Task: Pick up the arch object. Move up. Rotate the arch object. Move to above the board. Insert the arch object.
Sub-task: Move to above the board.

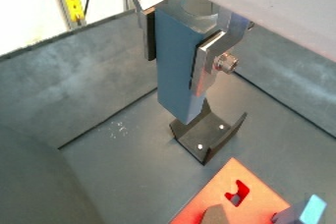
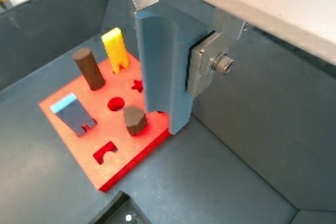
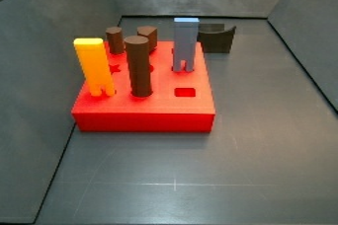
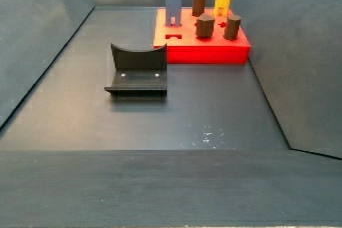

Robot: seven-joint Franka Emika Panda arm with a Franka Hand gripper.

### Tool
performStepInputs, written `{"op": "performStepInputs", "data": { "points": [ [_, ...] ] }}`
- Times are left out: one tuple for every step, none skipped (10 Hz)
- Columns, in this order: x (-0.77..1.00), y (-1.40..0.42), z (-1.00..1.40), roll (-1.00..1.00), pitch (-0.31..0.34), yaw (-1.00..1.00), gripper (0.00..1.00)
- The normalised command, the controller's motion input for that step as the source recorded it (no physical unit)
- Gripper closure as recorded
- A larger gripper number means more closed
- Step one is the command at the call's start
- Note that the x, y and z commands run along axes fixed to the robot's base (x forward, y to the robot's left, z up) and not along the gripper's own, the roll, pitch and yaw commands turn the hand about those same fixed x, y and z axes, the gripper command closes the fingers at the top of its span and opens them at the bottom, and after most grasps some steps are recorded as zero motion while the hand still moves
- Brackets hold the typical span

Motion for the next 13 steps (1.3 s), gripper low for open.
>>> {"op": "performStepInputs", "data": {
  "points": [
    [0.01, -0.02, 0.63, -0.02, 0.094, 0.02, 1.00],
    [0.01, -0.02, 0.48, -0.02, 0.095, 0.02, 1.00],
    [0.01, -0.01, 0.27, -0.03, 0.096, 0.02, 1.00],
    [0.19, -1.00, -0.12, -0.01, 0.105, 1.00, 1.00],
    [0.19, -1.00, -0.16, 0.00, 0.104, 1.00, 1.00],
    [0.20, -1.00, -0.15, 0.00, 0.103, 1.00, 1.00],
    [0.22, -1.00, -0.15, -0.01, 0.104, 1.00, 1.00],
    [0.22, -1.00, -0.15, -0.01, 0.107, 1.00, 1.00],
    [0.23, -1.00, -0.15, -0.01, 0.108, 1.00, 1.00],
    [0.25, -1.00, -0.14, -0.02, 0.110, 1.00, 1.00],
    [0.26, -1.00, -0.14, -0.02, 0.113, 1.00, 1.00],
    [0.27, -1.00, -0.13, -0.02, 0.117, 1.00, 1.00],
    [0.31, -1.00, -0.13, -0.02, 0.121, 1.00, 1.00]
  ]
}}
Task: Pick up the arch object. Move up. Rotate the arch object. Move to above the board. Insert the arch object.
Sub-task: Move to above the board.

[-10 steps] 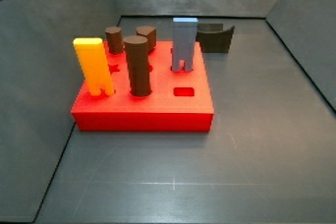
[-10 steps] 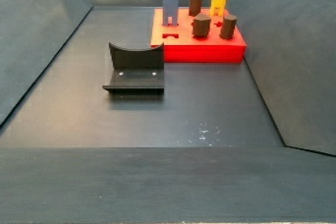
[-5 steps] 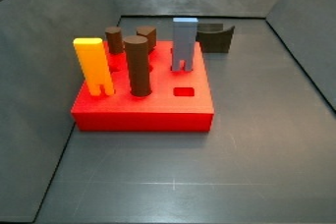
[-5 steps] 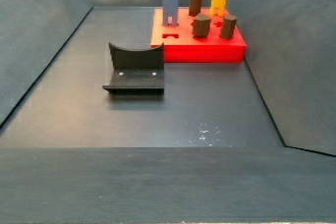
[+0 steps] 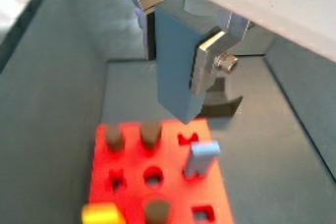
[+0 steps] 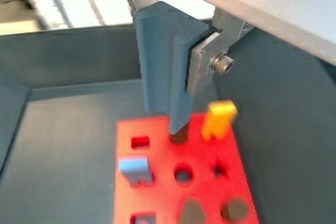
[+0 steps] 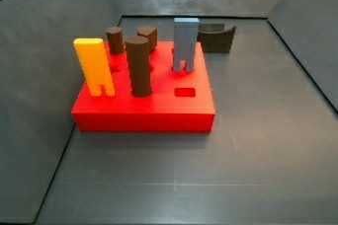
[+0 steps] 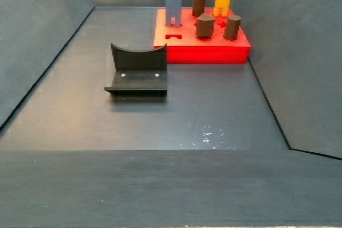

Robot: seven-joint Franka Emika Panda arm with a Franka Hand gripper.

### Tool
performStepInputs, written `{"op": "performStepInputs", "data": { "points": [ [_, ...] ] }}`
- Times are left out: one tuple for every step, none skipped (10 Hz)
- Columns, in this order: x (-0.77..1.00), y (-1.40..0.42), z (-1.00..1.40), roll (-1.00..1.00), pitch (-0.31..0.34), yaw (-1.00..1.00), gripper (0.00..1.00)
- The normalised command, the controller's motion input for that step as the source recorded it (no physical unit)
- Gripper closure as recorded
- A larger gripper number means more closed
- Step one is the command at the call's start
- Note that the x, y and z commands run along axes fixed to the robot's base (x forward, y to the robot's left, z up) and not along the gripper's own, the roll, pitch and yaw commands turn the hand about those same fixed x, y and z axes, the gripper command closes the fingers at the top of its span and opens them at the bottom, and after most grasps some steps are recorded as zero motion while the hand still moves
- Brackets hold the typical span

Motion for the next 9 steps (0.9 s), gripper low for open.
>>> {"op": "performStepInputs", "data": {
  "points": [
    [0.28, -0.78, -0.10, -0.01, 0.126, 1.00, 1.00],
    [0.22, -0.50, -0.05, -0.01, 0.132, 1.00, 1.00],
    [0.13, -0.26, -0.01, 0.00, 0.140, 1.00, 1.00],
    [0.09, -0.17, 0.00, 0.01, 0.145, 1.00, 1.00],
    [0.08, -0.12, 0.01, 0.01, 0.156, 1.00, 1.00],
    [0.08, -0.09, 0.01, 0.01, 0.172, 1.00, 1.00],
    [0.08, -0.06, 0.01, 0.02, 0.205, 1.00, 1.00],
    [0.08, -0.05, 0.02, 0.03, 0.238, 1.00, 1.00],
    [0.08, -0.04, 0.02, 0.04, 0.276, 0.98, 1.00]
  ]
}}
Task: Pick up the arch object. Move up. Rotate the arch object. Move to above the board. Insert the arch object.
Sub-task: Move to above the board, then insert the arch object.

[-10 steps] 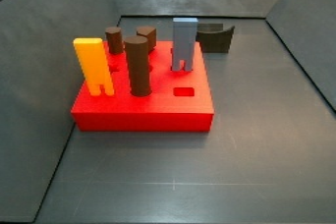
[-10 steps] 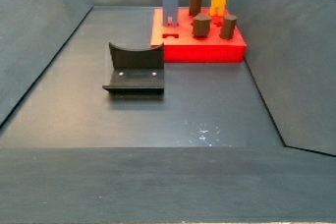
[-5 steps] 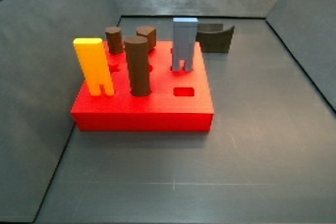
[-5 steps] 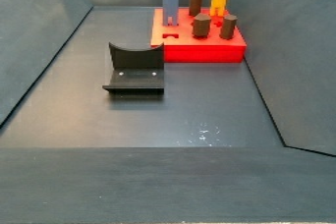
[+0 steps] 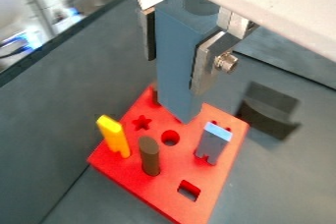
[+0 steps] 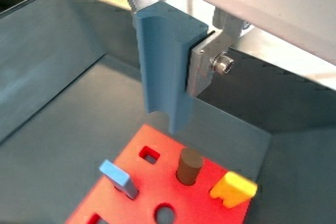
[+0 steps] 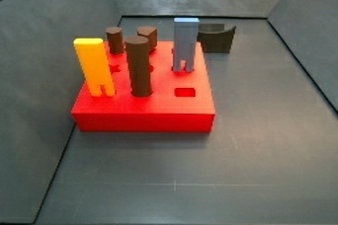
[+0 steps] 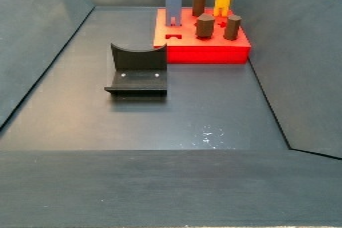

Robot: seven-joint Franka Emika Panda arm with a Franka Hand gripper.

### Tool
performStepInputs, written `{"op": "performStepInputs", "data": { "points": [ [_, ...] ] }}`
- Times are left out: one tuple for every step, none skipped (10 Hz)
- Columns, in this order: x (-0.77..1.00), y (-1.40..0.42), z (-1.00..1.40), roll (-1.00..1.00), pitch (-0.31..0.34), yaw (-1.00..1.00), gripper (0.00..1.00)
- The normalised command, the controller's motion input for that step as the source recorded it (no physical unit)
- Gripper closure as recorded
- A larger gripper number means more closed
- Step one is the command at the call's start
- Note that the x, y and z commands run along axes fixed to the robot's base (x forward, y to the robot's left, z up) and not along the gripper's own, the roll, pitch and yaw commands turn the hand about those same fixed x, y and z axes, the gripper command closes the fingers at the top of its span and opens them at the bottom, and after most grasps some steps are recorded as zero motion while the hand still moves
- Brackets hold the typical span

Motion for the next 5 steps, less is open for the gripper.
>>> {"op": "performStepInputs", "data": {
  "points": [
    [0.08, -0.04, 0.03, 0.05, 0.230, 0.63, 1.00],
    [0.08, -0.03, 0.02, 0.05, 0.189, 0.39, 1.00],
    [0.07, -0.03, 0.02, 0.05, 0.154, 0.23, 1.00],
    [0.65, 0.71, -0.29, -0.03, 0.007, 0.09, 1.00],
    [0.61, 0.76, -0.26, 0.00, 0.000, 0.08, 1.00]
  ]
}}
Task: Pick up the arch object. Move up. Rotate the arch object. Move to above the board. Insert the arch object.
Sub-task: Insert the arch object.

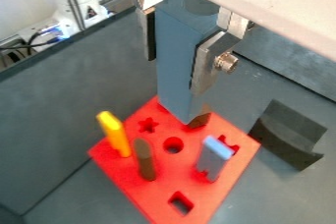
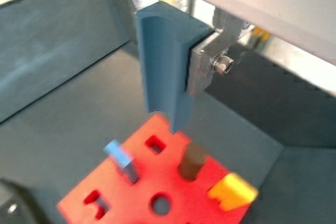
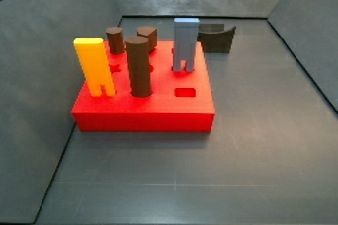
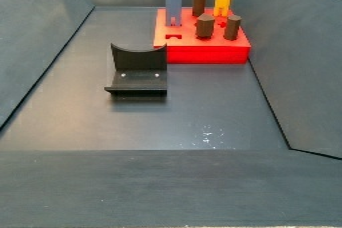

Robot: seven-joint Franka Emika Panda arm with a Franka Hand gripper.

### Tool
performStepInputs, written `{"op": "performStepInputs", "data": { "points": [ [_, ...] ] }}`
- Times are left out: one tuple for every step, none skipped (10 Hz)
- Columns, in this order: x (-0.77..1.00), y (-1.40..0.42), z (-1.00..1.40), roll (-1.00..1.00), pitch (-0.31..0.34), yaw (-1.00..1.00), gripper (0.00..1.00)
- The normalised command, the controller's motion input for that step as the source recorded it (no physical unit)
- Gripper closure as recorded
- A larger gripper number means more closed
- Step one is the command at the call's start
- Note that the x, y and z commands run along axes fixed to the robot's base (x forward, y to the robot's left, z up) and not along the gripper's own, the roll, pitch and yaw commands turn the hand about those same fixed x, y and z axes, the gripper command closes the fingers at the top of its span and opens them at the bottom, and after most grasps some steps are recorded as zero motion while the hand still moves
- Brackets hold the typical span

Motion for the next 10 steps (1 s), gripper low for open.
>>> {"op": "performStepInputs", "data": {
  "points": [
    [0.64, 0.79, -0.28, -0.02, 0.000, 0.04, 1.00],
    [0.68, 0.80, -0.32, -0.04, 0.013, 0.00, 1.00],
    [0.62, 0.74, -0.36, -0.03, 0.023, 0.05, 1.00],
    [0.32, 0.69, -0.49, 0.00, 0.000, 0.09, 1.00],
    [0.30, 0.65, -0.51, 0.00, 0.000, 0.10, 1.00],
    [0.29, 0.48, -0.68, 0.00, 0.000, 0.12, 1.00],
    [0.44, 0.38, -1.00, -0.09, 0.000, 0.03, 1.00],
    [0.44, 0.31, -1.00, -0.06, 0.010, 0.00, 1.00],
    [0.36, 0.19, -1.00, -0.02, 0.000, 0.00, 1.00],
    [0.25, 0.25, -1.00, 0.00, 0.000, 0.00, 1.00]
  ]
}}
